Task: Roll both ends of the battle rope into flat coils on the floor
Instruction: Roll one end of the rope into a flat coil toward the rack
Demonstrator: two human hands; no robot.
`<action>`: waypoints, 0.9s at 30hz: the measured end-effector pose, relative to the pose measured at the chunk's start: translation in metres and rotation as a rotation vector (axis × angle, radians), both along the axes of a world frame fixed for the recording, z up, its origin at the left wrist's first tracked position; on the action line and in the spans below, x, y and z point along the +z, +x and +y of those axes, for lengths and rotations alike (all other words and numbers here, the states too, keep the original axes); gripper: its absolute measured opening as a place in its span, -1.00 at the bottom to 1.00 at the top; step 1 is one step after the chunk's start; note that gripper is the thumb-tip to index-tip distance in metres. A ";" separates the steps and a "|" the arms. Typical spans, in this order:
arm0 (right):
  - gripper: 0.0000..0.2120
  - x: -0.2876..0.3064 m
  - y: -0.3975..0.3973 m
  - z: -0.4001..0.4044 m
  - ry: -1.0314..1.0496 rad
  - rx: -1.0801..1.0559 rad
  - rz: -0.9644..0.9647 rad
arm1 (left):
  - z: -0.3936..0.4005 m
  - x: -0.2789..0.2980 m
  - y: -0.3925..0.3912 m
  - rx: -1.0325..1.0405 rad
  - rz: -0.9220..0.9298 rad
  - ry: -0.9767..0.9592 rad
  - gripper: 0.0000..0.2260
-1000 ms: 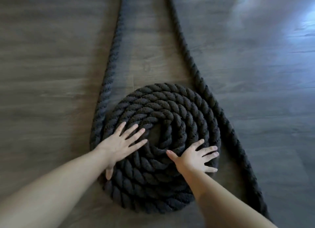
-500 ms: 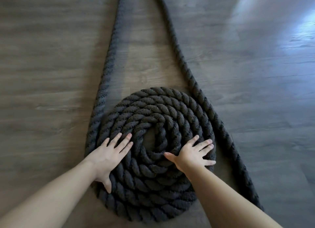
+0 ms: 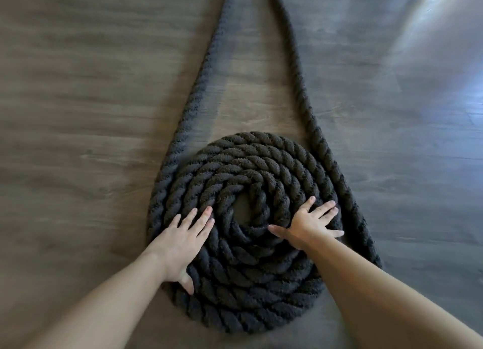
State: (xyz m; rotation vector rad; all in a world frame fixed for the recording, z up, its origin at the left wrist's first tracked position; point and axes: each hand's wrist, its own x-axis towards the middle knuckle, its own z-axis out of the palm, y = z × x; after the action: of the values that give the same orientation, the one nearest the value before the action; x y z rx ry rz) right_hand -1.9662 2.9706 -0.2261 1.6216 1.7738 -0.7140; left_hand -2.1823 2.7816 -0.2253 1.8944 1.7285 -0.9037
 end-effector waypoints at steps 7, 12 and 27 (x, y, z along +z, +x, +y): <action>0.40 0.001 -0.018 0.040 -0.002 0.126 -0.049 | 0.014 -0.006 0.008 0.086 0.012 0.027 0.38; 0.38 0.002 -0.025 0.063 -0.008 0.193 -0.054 | 0.027 -0.003 0.017 0.132 0.022 0.020 0.37; 0.38 -0.001 -0.046 0.130 0.022 0.389 -0.040 | 0.060 -0.007 0.041 0.263 0.045 0.076 0.33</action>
State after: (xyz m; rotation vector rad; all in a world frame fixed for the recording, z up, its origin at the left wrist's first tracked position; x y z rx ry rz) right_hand -2.0124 3.1006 -0.2272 1.2386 1.9924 -0.4776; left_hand -2.1413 2.8415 -0.2326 1.6500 2.0067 -0.7958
